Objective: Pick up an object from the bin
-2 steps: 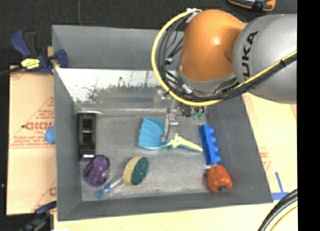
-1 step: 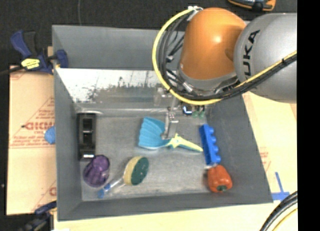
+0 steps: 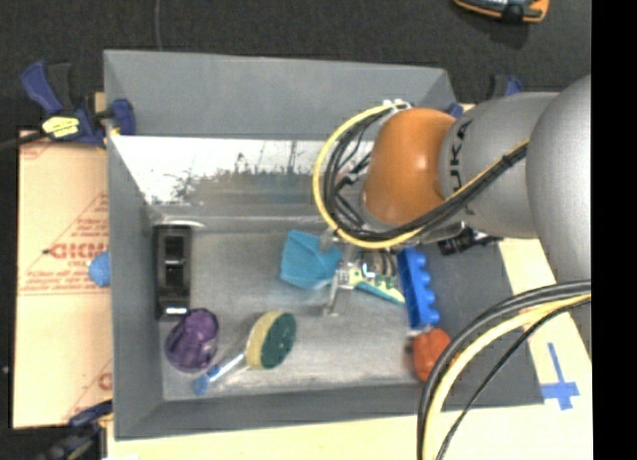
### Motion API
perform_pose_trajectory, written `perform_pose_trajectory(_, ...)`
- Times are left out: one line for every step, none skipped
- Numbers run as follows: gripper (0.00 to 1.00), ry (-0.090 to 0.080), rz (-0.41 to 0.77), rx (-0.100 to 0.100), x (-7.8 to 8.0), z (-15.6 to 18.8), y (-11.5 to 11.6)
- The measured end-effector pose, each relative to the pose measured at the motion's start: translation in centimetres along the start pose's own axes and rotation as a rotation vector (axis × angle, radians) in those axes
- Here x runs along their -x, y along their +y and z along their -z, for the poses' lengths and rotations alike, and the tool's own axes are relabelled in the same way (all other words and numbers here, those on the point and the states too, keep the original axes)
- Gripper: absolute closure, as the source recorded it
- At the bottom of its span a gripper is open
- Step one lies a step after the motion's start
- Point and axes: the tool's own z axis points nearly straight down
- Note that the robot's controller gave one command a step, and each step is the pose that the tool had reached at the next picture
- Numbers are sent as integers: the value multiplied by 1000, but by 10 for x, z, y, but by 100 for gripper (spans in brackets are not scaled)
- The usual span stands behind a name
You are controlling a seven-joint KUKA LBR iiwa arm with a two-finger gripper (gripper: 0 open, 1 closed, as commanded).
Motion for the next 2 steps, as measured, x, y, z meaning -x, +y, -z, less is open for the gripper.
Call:
perform_pose_trajectory(0,-15,-97,5,-4,73,8)
perform_pose_trajectory(0,1,-22,-3,-2,-17,-3)
